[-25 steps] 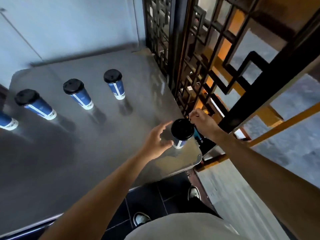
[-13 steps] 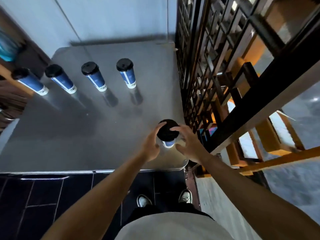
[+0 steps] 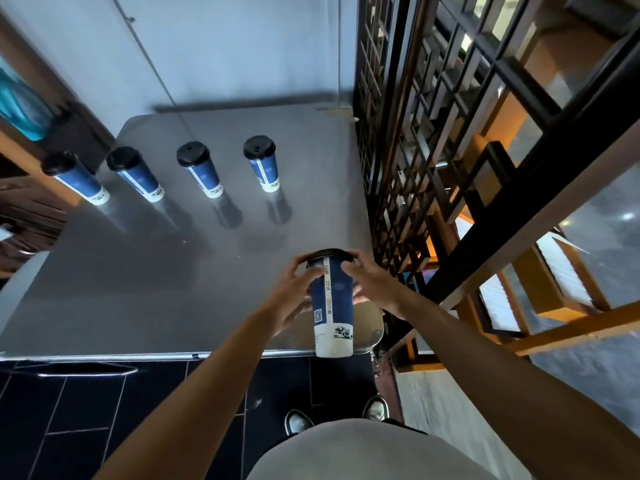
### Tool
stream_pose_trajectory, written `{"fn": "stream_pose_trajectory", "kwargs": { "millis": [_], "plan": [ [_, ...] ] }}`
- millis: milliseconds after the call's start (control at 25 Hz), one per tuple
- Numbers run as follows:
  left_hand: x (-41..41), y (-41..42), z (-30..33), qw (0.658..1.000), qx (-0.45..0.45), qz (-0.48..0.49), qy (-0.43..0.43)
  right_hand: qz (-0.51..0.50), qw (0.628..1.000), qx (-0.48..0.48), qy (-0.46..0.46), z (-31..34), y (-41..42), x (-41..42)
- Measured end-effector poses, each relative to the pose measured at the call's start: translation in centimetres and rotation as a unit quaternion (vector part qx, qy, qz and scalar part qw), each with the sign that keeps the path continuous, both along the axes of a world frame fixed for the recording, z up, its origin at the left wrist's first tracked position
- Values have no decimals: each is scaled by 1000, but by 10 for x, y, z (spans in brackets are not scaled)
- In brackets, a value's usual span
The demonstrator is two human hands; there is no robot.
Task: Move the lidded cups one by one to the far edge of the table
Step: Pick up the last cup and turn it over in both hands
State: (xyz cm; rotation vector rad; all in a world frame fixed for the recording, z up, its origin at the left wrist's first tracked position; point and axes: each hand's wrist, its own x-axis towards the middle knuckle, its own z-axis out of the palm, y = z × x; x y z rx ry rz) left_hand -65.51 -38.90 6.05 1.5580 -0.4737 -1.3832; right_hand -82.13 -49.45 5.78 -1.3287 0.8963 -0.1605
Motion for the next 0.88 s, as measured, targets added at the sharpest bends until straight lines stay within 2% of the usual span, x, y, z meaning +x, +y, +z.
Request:
{"fn": "stream_pose_trajectory", "kwargs": {
  "millis": [160, 240, 520, 760, 880],
  "plan": [
    [-11, 1, 3, 993, 40, 29, 106, -140, 983, 120, -18, -8, 20, 25],
    [-14, 4, -2, 987, 60, 45, 144, -168, 970, 172, -21, -12, 29, 33],
    [-4, 22, -7, 972, 118, 36, 201, -170, 973, 148, 42, -35, 41, 43],
    [4, 30, -6, 979, 83, 23, 187, -119, 983, 118, 73, -33, 49, 43],
    [8, 34, -11, 995, 80, 12, 53, -87, 986, 108, 89, -26, 44, 39]
  ]
}}
